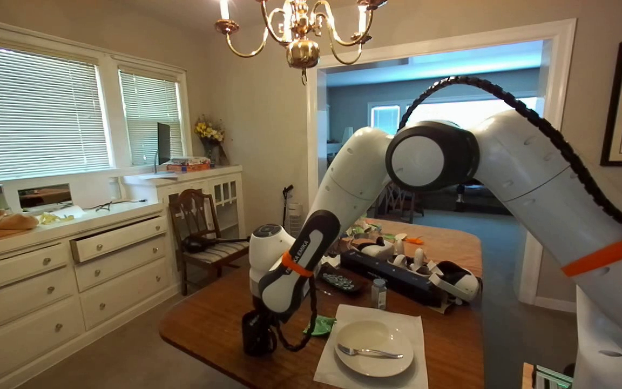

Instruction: Put the fork inside the mug on the plate

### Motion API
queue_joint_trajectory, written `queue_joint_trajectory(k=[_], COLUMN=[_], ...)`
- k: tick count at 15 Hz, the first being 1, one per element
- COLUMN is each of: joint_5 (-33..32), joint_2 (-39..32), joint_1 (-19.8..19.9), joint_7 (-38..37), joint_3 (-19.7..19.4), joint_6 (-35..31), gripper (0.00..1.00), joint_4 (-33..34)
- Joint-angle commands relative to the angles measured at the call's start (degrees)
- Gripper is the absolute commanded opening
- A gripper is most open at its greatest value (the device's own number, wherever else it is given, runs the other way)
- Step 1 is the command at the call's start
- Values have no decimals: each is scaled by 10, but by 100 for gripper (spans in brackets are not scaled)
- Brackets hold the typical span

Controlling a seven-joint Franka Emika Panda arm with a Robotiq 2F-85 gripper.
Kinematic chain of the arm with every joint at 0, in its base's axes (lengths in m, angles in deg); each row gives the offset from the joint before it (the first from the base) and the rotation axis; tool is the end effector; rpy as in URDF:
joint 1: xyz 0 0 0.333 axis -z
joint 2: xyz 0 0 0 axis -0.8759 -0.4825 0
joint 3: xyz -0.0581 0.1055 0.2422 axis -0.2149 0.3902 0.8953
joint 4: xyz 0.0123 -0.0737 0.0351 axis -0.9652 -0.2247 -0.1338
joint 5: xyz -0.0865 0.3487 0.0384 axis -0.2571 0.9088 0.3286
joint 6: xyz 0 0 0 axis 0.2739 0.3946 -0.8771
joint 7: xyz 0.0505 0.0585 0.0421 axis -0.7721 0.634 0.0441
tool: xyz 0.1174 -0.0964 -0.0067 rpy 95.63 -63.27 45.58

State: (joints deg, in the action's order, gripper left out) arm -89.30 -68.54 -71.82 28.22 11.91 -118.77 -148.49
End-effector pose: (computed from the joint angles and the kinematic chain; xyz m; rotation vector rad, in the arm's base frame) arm 0.6240 0.0612 0.1056 2.9585 0.3041 0.3158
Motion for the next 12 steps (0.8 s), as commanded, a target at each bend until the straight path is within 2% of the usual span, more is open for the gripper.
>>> queue_joint_trajectory(k=[1,6,7,9,10,11,12], joint_5=[-1,1,1,2,1,-1,-3], joint_2=[-15,-14,-12,-11,-12,-11,-11], joint_1=[-8,-12,-14,-14,-14,-18,-20], joint_7=[-7,-9,-12,-13,-14,-18,-20], joint_3=[-5,-6,-7,-8,-9,-14,-16], joint_6=[-22,-27,-26,-29,-31,-33,-33], gripper=[44,6,47,44,50,15,13], joint_4=[8,3,0,-3,-2,-4,-3])
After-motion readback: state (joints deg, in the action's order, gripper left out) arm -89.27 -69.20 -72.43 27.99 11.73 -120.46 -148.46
